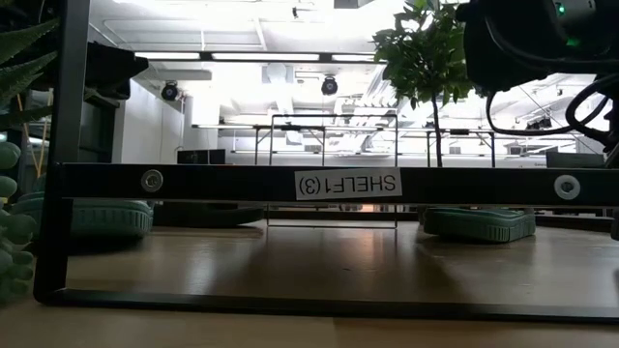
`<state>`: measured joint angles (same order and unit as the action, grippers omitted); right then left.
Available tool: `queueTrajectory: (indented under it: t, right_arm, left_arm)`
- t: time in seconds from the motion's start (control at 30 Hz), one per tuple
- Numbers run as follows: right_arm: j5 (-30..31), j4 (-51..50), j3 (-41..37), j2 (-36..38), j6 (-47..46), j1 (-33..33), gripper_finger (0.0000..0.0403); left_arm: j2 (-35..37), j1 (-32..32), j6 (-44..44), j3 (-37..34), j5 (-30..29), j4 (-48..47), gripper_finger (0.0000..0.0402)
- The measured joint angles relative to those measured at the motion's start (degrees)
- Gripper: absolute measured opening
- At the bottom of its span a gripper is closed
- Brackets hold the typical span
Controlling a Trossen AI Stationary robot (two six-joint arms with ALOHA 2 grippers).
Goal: Pick and place slides into the shelf
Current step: Put the right black slides on the shelf
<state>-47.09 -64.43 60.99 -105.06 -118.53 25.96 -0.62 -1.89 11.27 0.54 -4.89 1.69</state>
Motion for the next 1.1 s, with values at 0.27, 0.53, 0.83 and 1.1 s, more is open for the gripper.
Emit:
queueTrajectory:
  t: [0.27,0.53,0.83,1.1]
  right_arm:
    - [0.05,-0.02,0.0,0.0,-1.22,0.93,0.0099]
    - [-0.27,2.42,-0.61,0.04,-3.04,1.88,0.0099]
    - [-4.36,12.01,-4.9,0.07,-6.14,1.86,0.0099]
    - [-3.9,9.18,-4.46,0.07,-4.38,2.06,0.008]
  left_arm:
    - [0.0,0.0,0.01,0.0,-0.01,0.01,0.0106]
    - [0.01,0.0,0.02,0.0,0.02,0.01,0.0106]
    - [0.0,0.0,0.0,0.0,0.95,-0.07,0.0106]
    - [0.0,-0.02,0.02,0.0,1.74,-0.24,0.0106]
